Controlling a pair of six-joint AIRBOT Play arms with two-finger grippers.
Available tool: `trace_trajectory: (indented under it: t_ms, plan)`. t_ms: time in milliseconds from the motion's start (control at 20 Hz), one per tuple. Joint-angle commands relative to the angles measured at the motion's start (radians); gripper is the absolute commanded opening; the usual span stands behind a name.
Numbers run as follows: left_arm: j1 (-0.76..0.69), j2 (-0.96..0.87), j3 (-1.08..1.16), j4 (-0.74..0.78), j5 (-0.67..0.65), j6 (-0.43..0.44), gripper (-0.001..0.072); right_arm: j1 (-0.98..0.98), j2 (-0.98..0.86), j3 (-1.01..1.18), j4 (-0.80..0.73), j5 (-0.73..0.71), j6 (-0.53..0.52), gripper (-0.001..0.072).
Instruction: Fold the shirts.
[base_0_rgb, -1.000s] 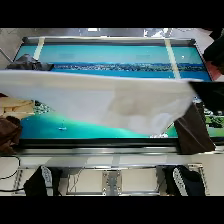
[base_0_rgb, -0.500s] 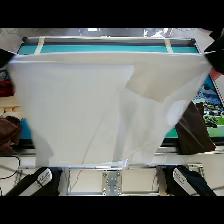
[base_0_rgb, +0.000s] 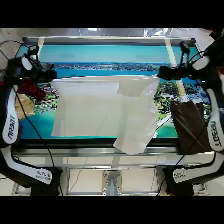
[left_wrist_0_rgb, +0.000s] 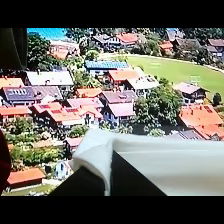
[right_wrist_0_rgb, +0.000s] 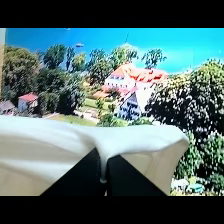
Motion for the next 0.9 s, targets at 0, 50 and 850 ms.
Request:
trace_trajectory:
  t_ms: [0, 50, 850]
  plan:
    - [-0.02, -0.076, 0.004, 0.024, 0.147, -0.047, 0.0007, 0.048, -0.159, 0.044, 0.018, -0.164, -0.002, 0.0012]
    - [-0.02, -0.069, 0.008, 0.025, 0.146, -0.046, 0.0007, 0.048, -0.164, 0.055, 0.017, -0.149, 0.001, 0.0012]
    - [-0.031, 0.118, -0.372, 0.084, -0.08, -0.027, 0.0007, 0.071, 0.045, -0.361, -0.183, -0.006, 0.042, 0.0011]
